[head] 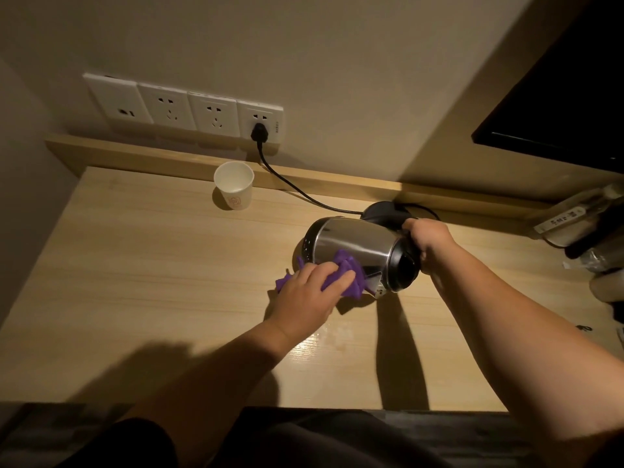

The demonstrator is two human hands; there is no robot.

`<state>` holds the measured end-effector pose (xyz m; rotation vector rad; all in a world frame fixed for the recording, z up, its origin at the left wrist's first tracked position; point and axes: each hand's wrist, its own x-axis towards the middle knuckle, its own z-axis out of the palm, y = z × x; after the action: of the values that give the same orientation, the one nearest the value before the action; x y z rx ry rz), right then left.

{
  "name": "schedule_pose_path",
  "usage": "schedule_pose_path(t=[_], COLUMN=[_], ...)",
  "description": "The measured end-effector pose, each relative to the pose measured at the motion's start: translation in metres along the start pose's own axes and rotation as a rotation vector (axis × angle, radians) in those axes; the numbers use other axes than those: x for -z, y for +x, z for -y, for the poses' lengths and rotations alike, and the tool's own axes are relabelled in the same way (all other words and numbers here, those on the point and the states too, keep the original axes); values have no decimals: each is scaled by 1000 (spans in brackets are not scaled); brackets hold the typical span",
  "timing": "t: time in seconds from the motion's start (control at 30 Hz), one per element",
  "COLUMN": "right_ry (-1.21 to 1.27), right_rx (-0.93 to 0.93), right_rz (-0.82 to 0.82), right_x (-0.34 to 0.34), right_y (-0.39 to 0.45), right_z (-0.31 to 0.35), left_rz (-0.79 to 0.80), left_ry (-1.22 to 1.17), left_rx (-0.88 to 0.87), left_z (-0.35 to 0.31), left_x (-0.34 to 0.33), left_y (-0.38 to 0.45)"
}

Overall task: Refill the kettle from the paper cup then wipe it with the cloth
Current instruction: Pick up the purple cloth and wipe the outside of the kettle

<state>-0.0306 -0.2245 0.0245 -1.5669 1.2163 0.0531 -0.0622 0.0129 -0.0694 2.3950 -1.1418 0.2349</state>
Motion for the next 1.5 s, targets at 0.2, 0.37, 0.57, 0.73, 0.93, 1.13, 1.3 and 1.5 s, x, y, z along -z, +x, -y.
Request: schedule_pose_path(t=[0.2, 0.37, 0.57, 0.73, 0.93, 1.13, 1.3, 1.5], right_ry=[-11, -30, -54, -101, -258, -358, -327, -197], right_rx=[27, 67, 79, 163, 420, 581, 565, 446], right_rz=[17, 26, 34, 60, 156, 217, 190, 118], right_x=[0, -5, -4, -2, -2, -2, -4, -11], right_y=[5, 7, 6, 4, -4, -9, -7, -5], right_z=[-4, -1, -1, 0, 1, -2, -3, -1], left_rz=[49, 27, 71, 227, -16, 250, 335, 154], left_ry=[-109, -230, -81, -297, -604, -469, -422, -400], left_rx=[480, 415, 250, 409, 732, 539, 491, 550], left_z=[48, 44, 43, 35, 65, 84, 79, 74], left_x=[6, 23, 18, 12, 44, 48, 27, 20], left_y=[-12, 35, -1, -45, 29, 103, 109, 79])
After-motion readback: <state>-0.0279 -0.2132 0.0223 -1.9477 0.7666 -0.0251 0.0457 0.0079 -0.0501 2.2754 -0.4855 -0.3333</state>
